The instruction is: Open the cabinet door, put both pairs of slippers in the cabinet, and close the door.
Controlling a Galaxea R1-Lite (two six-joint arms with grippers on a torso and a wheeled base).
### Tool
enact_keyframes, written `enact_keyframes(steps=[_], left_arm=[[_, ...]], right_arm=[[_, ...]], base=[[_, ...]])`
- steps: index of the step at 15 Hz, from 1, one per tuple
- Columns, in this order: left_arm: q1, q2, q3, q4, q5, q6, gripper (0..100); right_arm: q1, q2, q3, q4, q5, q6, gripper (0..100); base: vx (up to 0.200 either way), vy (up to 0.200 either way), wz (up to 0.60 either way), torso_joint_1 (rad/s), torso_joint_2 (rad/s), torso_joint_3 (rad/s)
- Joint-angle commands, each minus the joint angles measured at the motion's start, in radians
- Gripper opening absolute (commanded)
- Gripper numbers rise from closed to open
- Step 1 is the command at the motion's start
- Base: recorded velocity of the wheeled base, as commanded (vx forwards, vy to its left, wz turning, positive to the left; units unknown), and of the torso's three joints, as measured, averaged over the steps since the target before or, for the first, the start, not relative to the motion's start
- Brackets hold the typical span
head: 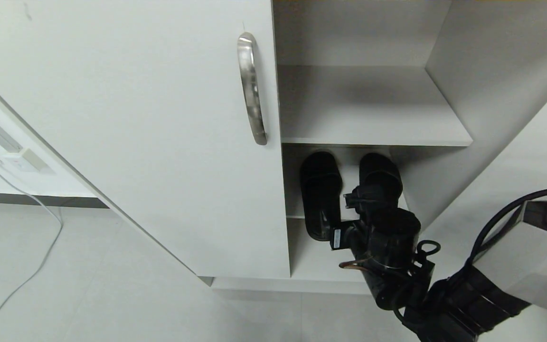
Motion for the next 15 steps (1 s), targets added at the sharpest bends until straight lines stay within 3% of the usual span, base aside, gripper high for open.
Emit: enact_keyframes(steps=[1,9,15], left_arm=[[0.000,0.001,0.000,0.000,0.000,0.000,0],[0.000,0.001,0.000,0.000,-0.002,0.000,0],[0.000,0.001,0.000,0.000,-0.002,0.001,0]], right_arm=[[0.030,-0.045,0.059,-0.011,-0.002,0.000,100],[0.045,-0.044,0.055,-0.013,-0.002,-0.001,100],[0.045,-0.044,0.057,-0.013,-0.002,-0.001,100]], base=[[-0.200,0.000,0.00,0.002,0.00,-0.002],[-0.200,0.000,0.00,0.001,0.01,0.002],[0.000,0.000,0.00,0.000,0.00,0.000]])
